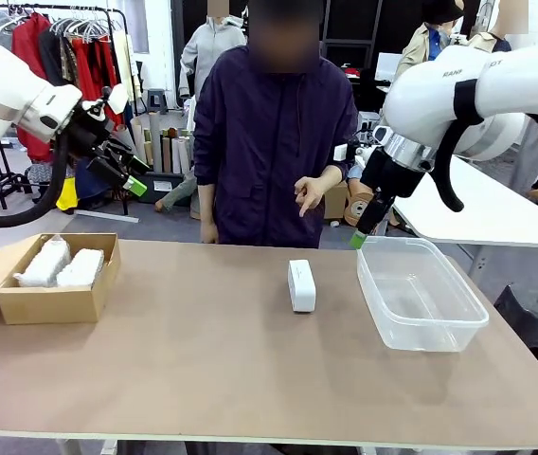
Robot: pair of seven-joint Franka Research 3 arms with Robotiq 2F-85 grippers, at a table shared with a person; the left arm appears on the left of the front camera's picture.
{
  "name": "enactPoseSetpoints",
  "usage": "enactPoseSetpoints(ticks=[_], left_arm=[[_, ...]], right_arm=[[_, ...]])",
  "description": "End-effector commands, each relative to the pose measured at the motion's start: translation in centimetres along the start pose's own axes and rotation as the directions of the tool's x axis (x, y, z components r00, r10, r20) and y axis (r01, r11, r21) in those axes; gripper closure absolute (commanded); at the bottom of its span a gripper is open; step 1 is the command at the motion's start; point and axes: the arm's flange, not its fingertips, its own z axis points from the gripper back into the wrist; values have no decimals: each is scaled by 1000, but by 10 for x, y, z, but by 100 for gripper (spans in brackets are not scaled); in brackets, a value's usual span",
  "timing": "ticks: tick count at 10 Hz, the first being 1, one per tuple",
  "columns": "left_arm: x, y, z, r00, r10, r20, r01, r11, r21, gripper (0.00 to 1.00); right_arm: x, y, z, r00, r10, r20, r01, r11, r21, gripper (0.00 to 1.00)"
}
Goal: Separate and place wrapped and unwrapped clocks.
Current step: Pick up the Digital clock indicated by the person.
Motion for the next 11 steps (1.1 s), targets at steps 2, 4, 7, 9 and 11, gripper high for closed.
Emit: enactPoseSetpoints(ticks=[2,4,7,9,11], left_arm=[[-1,0,1,1000,-15,0,15,1000,1,0],[-1,0,1,1000,-15,0,15,1000,1,0],[-1,0,1,1000,-15,0,15,1000,1,0],[-1,0,1,1000,-15,0,15,1000,1,0],[-1,0,1,1000,-15,0,15,1000,1,0]], right_arm=[[-2,-2,-1,1000,-16,-21,15,1000,-19,0],[-2,-2,-1,1000,-16,-21,15,1000,-19,0],[20,8,-6,997,-32,-65,33,999,7,0],[60,25,-17,988,-62,-141,62,998,-1,0],[90,36,-29,977,-55,-208,55,998,-9,0]])
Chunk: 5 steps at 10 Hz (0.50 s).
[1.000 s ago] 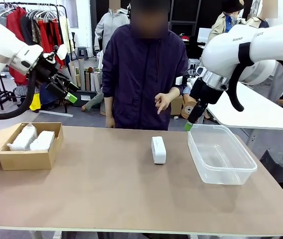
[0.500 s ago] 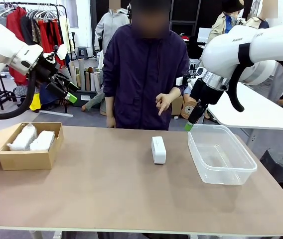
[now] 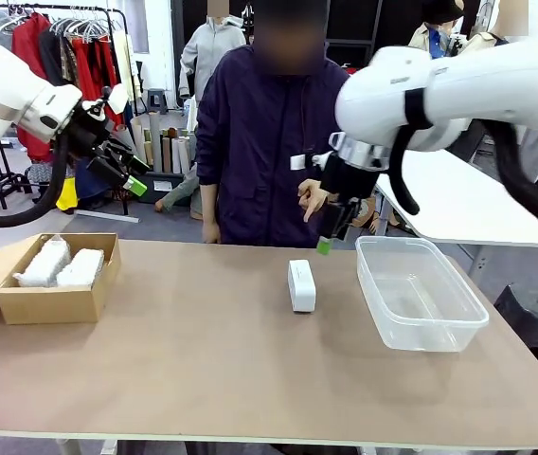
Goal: Separate and place wrapped and unwrapped clocks.
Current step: Pick up the Digital clock indicated by the person.
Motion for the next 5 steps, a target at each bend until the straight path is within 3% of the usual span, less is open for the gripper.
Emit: enactPoseSetpoints(ticks=[1,2,5], left_arm=[[-1,0,1,1000,-15,0,15,1000,1,0],[-1,0,1,1000,-15,0,15,1000,1,0],[-1,0,1,1000,-15,0,15,1000,1,0]], right_arm=[[36,7,-2,996,-64,-64,61,997,-50,0],[52,10,-7,977,-181,-111,171,980,-98,0],[77,-2,-39,927,-368,-67,344,909,-235,0]])
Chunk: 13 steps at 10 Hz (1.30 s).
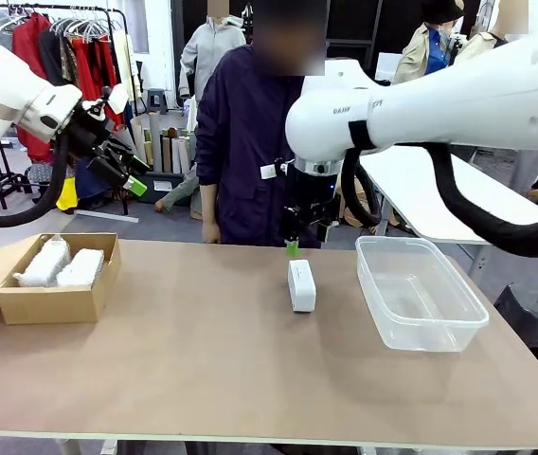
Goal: Separate and place wrapped and unwrapped clocks.
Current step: Pick up the Digital clock indicated by the person.
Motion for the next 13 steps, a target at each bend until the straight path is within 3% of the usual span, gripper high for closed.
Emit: enactPoseSetpoints(ticks=[1,3,6,11,13], left_arm=[[-1,-1,1,1000,-15,0,15,1000,1,0],[-1,-1,1,1000,-15,0,15,1000,1,0],[-1,-1,1,1000,-15,0,15,1000,1,0],[-1,-1,1,1000,-15,0,15,1000,1,0],[-1,-1,1,1000,-15,0,15,1000,1,0]], right_arm=[[24,-4,-19,993,-121,1,121,987,-108,0],[30,-14,-44,954,-297,40,299,938,-174,0],[35,-25,-86,914,-401,52,405,904,-135,0],[38,-21,-129,907,-410,94,417,906,-78,0],[31,-25,-121,920,-377,106,380,925,-7,0]])
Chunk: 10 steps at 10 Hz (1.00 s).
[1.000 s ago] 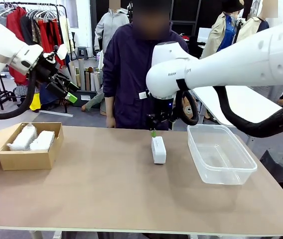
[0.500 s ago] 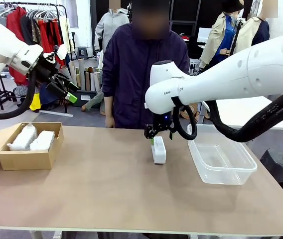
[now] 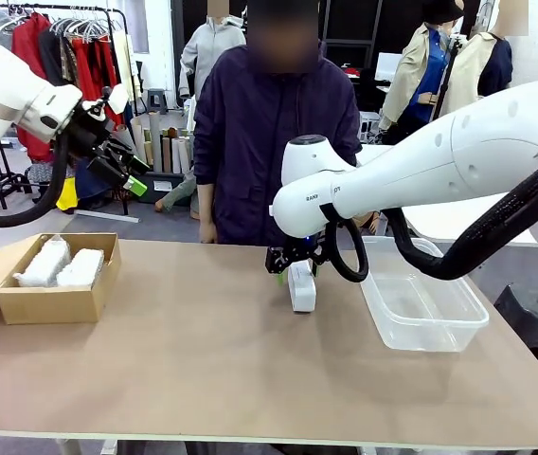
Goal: Separate and place wrapped and unwrapped clocks.
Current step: Pick up the Digital clock indicated by the person.
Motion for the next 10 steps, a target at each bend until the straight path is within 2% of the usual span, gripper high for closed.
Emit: enactPoseSetpoints(ticks=[1,6,8,10], left_arm=[[-1,-1,2,1000,-15,0,15,1000,1,0],[-1,-1,2,1000,-15,0,15,1000,1,0],[-1,-1,2,1000,-15,0,15,1000,1,0],[-1,-1,2,1000,-15,0,15,1000,1,0]], right_arm=[[1,-1,1,1000,1,-10,-1,1000,-15,0],[-1,-1,-2,1000,-1,-9,1,1000,-4,0],[2,5,-16,998,-51,20,52,999,-12,0],[6,8,-24,981,-192,14,192,981,-19,0]])
